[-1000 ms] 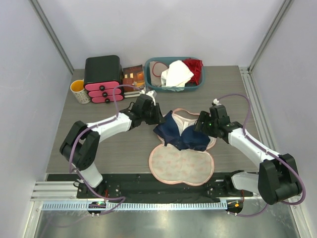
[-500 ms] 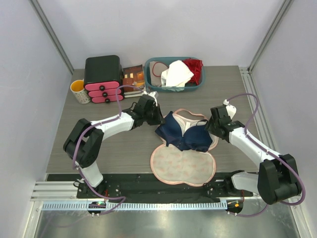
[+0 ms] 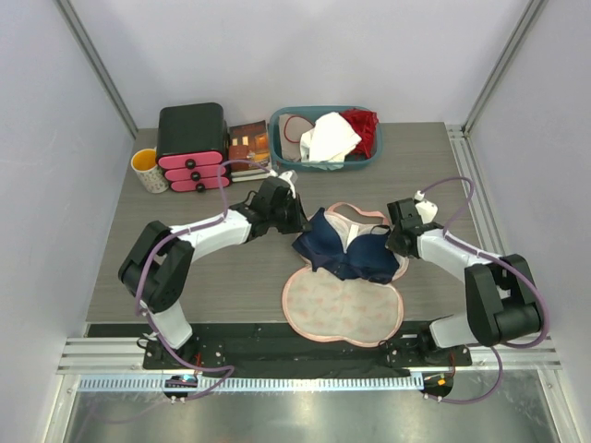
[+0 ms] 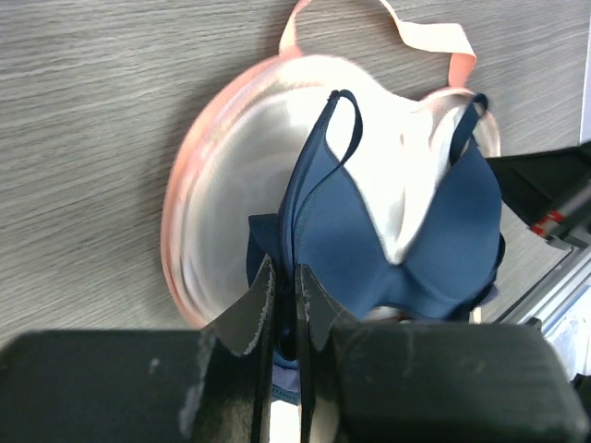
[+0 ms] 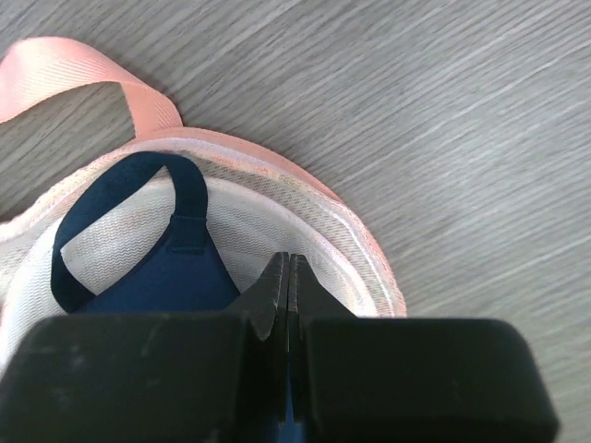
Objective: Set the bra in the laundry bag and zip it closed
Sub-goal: Adjust the bra in the laundry bag.
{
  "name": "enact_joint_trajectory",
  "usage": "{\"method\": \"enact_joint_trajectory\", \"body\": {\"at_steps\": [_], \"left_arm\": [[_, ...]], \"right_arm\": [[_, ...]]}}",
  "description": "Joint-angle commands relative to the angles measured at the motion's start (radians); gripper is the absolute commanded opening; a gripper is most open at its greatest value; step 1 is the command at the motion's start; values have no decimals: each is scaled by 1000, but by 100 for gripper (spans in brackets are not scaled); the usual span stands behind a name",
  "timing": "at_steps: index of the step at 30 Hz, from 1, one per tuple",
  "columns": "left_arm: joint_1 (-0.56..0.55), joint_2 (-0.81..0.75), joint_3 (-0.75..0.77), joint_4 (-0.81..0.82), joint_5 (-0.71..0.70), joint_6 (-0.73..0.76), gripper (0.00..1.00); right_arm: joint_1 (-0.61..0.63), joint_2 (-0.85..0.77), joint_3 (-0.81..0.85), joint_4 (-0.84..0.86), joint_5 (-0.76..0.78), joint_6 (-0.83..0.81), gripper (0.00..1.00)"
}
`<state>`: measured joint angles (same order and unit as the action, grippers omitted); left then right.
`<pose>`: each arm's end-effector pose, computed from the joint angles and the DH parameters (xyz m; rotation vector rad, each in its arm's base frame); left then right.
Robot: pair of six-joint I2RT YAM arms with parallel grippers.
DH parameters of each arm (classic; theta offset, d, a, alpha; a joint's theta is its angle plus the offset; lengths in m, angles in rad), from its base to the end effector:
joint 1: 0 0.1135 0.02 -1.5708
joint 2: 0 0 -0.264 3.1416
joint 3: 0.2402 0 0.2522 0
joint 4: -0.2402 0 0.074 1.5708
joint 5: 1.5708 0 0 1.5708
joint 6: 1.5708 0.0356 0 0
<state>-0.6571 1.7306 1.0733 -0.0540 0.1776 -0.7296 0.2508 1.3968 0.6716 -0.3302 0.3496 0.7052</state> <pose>0.2932 -0.2342 0.2008 0.0111 2.4451 -0.8829 0.2456 0.0503 0.1624 0.6839 2.4360 -0.0899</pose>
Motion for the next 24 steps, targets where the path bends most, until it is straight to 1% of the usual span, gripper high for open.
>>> {"method": "enact_joint_trajectory", "body": {"at_steps": [1, 7, 10, 14, 17, 20, 23, 24], "left_arm": [[-12, 6, 33, 51, 31, -19, 8], [-30, 50, 60, 80, 43, -36, 8], [-41, 70, 71, 88, 40, -42, 8], [-50, 113, 83, 103, 39, -42, 8], [-50, 151, 106, 102, 20, -16, 8], [-49, 159, 129, 82, 11, 4, 9], [-49, 132, 117, 62, -7, 19, 16], [-50, 120, 113, 57, -26, 25, 24]], "right_arm": [[-2, 51, -18, 77, -3, 31, 1], [-4, 84, -21, 94, -60, 34, 1], [-2, 53, -6, 69, -61, 14, 1], [-2, 7, 40, -4, -38, -13, 1], [-1, -36, 69, -44, -46, -35, 2], [8, -68, 103, -85, -43, -65, 6], [27, -91, 147, -147, 6, -93, 13], [31, -99, 157, -162, 18, -98, 16]]}}
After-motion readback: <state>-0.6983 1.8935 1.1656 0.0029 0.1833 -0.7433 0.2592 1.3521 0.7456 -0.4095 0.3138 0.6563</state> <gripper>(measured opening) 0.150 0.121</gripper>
